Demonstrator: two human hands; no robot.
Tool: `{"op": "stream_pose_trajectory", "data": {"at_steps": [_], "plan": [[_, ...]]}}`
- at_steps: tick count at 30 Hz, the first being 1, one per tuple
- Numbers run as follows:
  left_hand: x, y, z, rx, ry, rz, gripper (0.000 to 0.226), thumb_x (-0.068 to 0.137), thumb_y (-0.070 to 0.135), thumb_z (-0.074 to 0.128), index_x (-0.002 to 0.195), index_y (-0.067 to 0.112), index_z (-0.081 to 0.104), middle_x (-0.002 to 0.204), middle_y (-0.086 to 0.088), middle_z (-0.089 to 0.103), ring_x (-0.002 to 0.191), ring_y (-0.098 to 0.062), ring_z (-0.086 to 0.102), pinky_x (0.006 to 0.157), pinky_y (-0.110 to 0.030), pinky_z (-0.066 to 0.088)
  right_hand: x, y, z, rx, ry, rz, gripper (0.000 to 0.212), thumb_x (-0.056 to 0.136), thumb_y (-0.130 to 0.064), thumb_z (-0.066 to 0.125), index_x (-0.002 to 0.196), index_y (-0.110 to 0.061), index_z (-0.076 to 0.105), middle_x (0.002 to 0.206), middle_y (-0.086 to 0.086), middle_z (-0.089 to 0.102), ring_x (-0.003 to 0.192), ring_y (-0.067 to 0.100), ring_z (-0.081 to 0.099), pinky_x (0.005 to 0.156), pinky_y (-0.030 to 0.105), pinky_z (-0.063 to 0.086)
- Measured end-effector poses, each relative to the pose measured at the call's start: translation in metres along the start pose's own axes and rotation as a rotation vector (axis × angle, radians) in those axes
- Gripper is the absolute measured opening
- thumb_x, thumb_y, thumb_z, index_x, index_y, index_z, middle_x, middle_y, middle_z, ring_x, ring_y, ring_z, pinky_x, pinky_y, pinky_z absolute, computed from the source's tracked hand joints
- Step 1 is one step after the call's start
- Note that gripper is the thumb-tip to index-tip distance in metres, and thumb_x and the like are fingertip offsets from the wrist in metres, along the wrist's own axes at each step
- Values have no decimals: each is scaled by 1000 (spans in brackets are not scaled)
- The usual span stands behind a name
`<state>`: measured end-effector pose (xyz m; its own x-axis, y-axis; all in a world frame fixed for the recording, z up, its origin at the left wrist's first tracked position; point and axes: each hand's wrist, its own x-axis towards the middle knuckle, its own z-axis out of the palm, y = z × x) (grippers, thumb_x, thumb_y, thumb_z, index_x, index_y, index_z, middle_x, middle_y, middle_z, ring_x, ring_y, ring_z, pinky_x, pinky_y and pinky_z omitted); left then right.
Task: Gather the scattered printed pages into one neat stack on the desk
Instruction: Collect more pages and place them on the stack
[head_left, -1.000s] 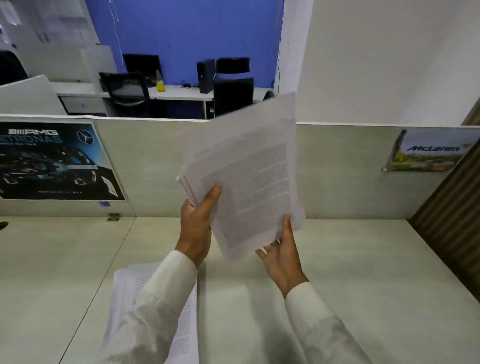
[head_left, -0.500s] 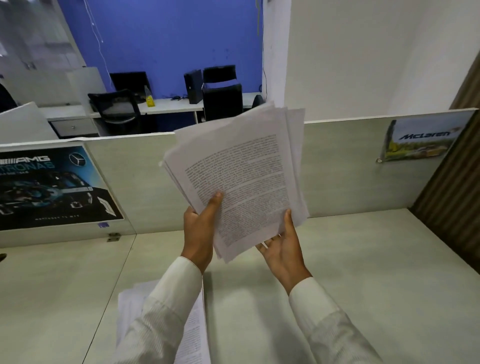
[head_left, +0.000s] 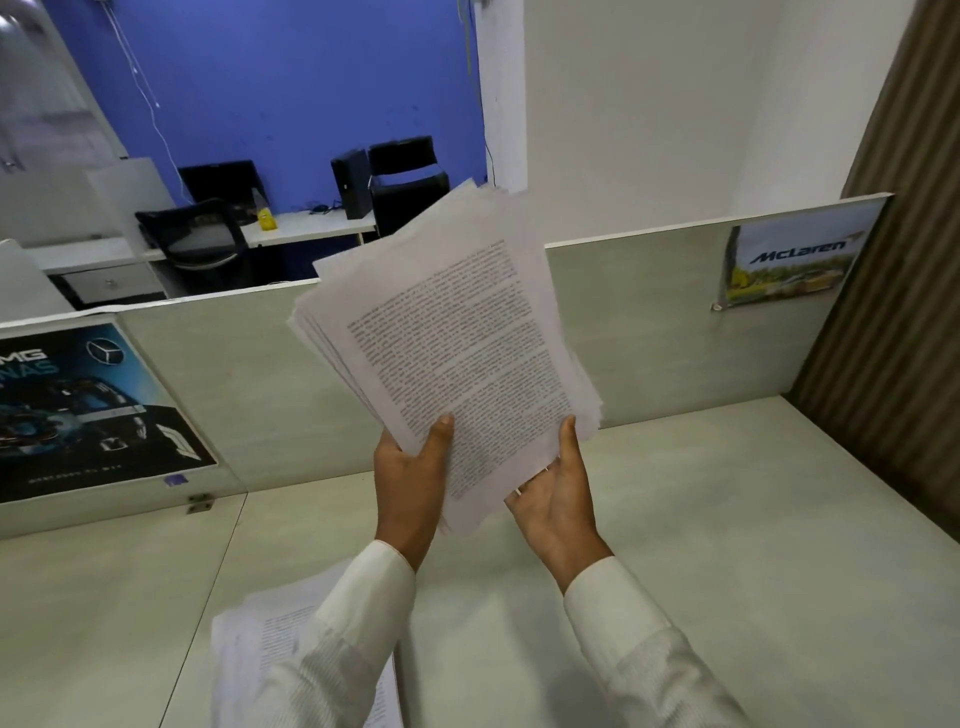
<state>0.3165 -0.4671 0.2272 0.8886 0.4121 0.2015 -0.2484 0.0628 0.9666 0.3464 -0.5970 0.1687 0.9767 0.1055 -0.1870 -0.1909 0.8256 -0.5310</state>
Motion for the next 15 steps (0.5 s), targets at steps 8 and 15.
{"op": "stream_pose_trajectory", "data": {"at_steps": [8, 15], "plan": [[0, -16, -21, 51, -84, -54, 21, 92, 22, 66, 113, 21, 63, 102, 9, 73, 88, -6, 71, 71, -18, 56, 0, 1, -23, 18, 62, -28, 57, 91, -58, 53, 134, -21, 59, 130, 11, 66, 125, 31, 58, 110, 55, 40], [-11, -47, -39, 130, -70, -165, 29, 94, 17, 64, 123, 9, 64, 111, 3, 72, 104, -17, 69, 86, -27, 56, -1, 14, -28, -84, 198, 37, 53, 85, -52, 67, 126, -17, 65, 123, 7, 70, 114, 26, 66, 104, 48, 48]]}}
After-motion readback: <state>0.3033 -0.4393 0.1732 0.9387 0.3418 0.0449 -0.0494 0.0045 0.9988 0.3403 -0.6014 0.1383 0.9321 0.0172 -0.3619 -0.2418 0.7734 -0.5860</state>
